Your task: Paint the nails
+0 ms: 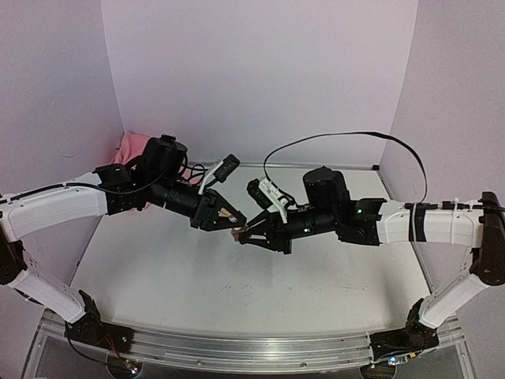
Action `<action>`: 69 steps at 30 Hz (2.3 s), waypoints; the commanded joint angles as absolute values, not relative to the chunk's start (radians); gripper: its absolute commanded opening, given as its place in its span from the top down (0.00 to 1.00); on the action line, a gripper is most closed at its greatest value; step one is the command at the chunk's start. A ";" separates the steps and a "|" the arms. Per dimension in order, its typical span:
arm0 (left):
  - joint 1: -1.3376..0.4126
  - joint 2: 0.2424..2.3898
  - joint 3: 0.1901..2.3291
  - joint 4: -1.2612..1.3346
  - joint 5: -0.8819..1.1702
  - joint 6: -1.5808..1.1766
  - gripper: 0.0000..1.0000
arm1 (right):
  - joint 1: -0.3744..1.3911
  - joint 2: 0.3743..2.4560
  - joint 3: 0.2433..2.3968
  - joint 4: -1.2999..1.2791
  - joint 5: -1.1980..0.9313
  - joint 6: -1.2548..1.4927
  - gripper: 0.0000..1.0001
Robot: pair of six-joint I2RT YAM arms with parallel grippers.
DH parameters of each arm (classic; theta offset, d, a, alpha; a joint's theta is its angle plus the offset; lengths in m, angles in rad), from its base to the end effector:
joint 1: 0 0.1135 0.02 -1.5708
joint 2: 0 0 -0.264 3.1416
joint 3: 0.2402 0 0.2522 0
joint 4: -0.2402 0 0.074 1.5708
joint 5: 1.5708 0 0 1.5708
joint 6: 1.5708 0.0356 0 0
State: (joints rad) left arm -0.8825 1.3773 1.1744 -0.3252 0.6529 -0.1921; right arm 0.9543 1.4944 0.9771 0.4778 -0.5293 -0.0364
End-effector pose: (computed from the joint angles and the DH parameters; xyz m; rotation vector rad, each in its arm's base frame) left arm 0.1800 -0.2529 0.3304 1.1582 1.9442 -1.2992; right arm 0.1860 0.2936 0.3036 -1.1773 1.2633 1.1176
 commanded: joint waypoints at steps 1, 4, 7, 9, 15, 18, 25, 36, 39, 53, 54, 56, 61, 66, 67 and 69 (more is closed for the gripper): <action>-0.885 1.356 1.219 -0.327 0.639 -0.180 0.68 | 0.959 1.484 1.027 0.508 -0.493 -0.055 1.00; -0.886 1.361 1.216 -0.336 0.631 -0.180 0.65 | 0.959 1.487 1.037 0.510 -0.491 -0.045 1.00; -0.888 1.368 1.218 -0.348 0.609 -0.171 0.65 | 0.959 1.486 1.032 0.526 -0.490 -0.041 1.00; -0.889 1.370 1.225 -0.359 0.597 -0.165 0.74 | 0.959 1.491 1.033 0.530 -0.479 -0.036 1.00; -0.890 1.361 1.222 -0.370 0.522 -0.152 1.00 | 0.959 1.499 1.030 0.529 -0.450 -0.028 1.00; -0.889 1.349 1.199 -0.389 0.380 -0.167 1.00 | 0.954 1.501 1.018 0.524 -0.307 -0.008 0.92; -0.796 1.327 1.077 -0.451 -0.056 -0.314 1.00 | 0.869 1.496 0.926 0.508 -0.239 0.105 0.32; -0.586 1.340 0.793 -0.399 -0.315 -0.574 1.00 | 0.774 1.373 0.774 0.509 -0.087 0.189 0.08; -0.583 1.348 0.757 -0.386 -0.392 -0.610 1.00 | 0.738 1.331 0.744 0.508 -0.063 0.212 0.06; -0.580 1.401 0.692 -0.311 -0.433 -0.671 0.95 | 0.618 1.152 0.643 0.499 0.050 0.259 0.04; -0.580 1.409 0.692 -0.309 -0.432 -0.674 0.95 | 0.614 1.142 0.639 0.498 0.057 0.261 0.03; -0.580 1.423 0.693 -0.306 -0.428 -0.677 0.95 | 0.601 1.128 0.631 0.495 0.066 0.263 0.03; -0.580 1.457 0.696 -0.299 -0.432 -0.684 0.89 | 0.577 1.118 0.622 0.490 0.071 0.268 0.03; -0.580 1.465 0.692 -0.295 -0.430 -0.687 0.73 | 0.554 1.091 0.605 0.491 0.066 0.270 0.02; -0.580 1.459 0.693 -0.295 -0.430 -0.683 0.68 | 0.545 1.086 0.603 0.491 0.064 0.271 0.02; -0.580 1.442 0.698 -0.296 -0.425 -0.670 0.57 | 0.524 1.075 0.595 0.491 0.060 0.275 0.02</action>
State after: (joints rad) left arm -0.5831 1.4643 0.6914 -0.3122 -0.4149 -0.6792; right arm 0.5568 1.1164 0.6033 0.4706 0.0475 0.2611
